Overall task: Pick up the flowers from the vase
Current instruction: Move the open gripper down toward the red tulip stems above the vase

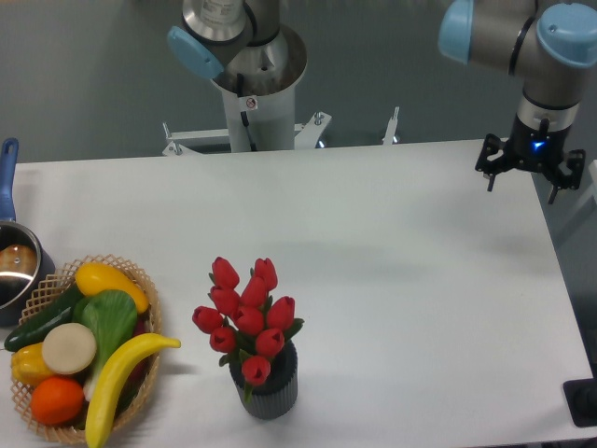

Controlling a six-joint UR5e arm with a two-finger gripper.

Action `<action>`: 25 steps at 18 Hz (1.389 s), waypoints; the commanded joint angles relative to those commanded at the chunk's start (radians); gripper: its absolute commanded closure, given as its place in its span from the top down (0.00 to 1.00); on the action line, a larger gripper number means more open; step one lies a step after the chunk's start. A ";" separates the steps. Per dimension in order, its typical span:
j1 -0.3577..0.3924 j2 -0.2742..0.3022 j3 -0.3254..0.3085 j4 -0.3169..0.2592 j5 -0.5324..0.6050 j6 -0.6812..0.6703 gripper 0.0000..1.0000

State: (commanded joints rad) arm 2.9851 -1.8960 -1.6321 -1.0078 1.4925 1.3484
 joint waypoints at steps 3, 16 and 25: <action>-0.006 -0.002 -0.005 0.006 0.000 0.000 1.00; -0.081 0.199 -0.250 0.167 -0.455 -0.104 1.00; -0.245 0.178 -0.265 0.170 -0.690 -0.107 1.00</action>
State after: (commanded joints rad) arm 2.7397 -1.7180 -1.8975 -0.8375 0.8027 1.2410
